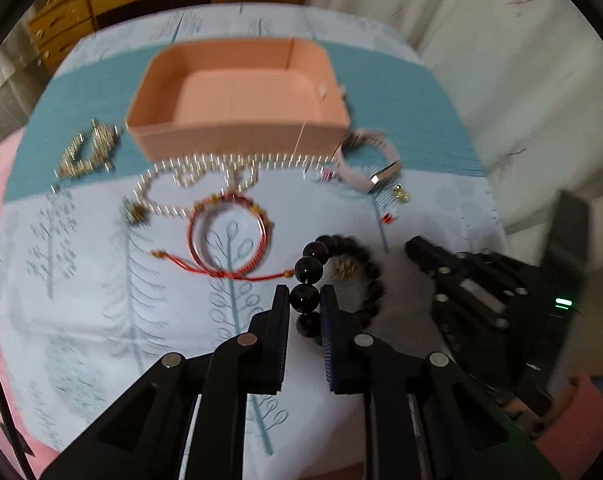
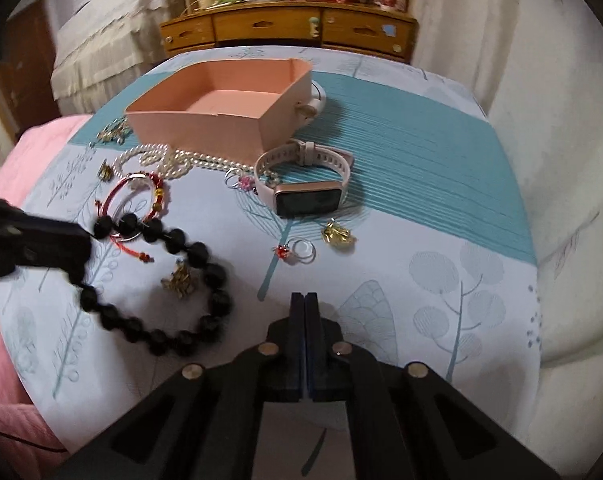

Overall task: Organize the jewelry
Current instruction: 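Grasp the black bead bracelet with the left tool while the right tool grasps the gold coin charm, then drop the black bead bracelet and gold coin charm into the pink box with both tools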

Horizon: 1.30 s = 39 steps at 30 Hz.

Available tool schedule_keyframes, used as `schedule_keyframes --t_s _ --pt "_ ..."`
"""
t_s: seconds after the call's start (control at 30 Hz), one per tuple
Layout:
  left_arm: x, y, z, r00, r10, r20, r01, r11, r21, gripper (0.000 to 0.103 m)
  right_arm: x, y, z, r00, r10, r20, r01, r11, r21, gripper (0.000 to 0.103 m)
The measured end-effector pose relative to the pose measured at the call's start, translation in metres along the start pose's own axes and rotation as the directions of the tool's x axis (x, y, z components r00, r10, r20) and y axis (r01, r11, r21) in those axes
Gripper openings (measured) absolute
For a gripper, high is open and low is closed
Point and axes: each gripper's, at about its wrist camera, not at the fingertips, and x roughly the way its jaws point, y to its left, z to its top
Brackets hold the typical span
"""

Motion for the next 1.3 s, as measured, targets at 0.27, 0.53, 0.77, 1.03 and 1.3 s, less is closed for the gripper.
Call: schedule_keyframes --t_s 0.27,0.53,0.77,1.03,1.3 --pt "-0.076 0.021 0.019 0.991 -0.096 0.096 0.091 0.994 0.057 0.012 -0.003 -0.005 0.015 0.997 -0.072 -0.005 0.072 0.987 0.146 0.026" --pt "-0.127 0.047 0.052 0.96 -0.174 0.219 0.164 0.985 0.062 0.012 0.013 -0.003 0.032 0.995 -0.1 0.016 0.095 0.977 0.192 0.041" --pt "-0.14 0.064 0.073 0.938 -0.167 0.303 0.154 0.986 0.066 0.013 0.021 0.007 0.038 0.992 -0.123 -0.004 0.122 0.976 0.183 0.037" --pt "-0.125 0.087 0.082 0.947 -0.158 0.279 0.153 0.987 0.04 0.013 0.021 0.004 0.038 0.989 -0.145 0.001 0.138 0.946 0.293 0.019" --pt "-0.12 0.096 0.097 0.944 -0.165 0.287 0.146 0.986 0.086 0.013 0.004 0.008 0.039 0.991 -0.135 0.025 0.116 0.922 0.37 0.019"
